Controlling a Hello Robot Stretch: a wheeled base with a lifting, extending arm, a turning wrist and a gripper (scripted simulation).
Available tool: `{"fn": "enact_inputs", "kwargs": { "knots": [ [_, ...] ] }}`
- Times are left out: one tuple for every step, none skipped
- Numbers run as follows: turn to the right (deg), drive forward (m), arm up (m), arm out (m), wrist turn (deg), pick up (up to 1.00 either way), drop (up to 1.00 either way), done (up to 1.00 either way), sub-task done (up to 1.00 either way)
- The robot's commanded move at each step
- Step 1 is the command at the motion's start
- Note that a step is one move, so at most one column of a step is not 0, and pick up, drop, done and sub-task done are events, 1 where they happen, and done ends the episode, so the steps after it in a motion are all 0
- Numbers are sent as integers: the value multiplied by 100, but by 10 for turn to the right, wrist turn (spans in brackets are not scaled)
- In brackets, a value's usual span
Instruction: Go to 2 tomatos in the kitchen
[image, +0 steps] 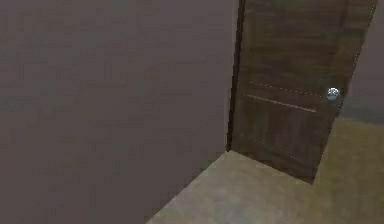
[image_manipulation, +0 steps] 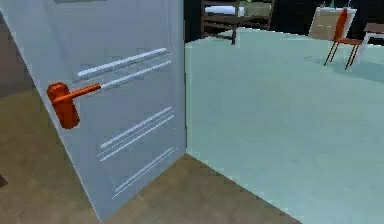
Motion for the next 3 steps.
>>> {"fn": "enact_inputs", "kwargs": {
  "knots": [
    [390,0,0,0,0,0,0,0,0],
    [0,100,0,0,0,0,0,0,0],
    [90,0,0,0,0,0,0,0,0]
  ]
}}
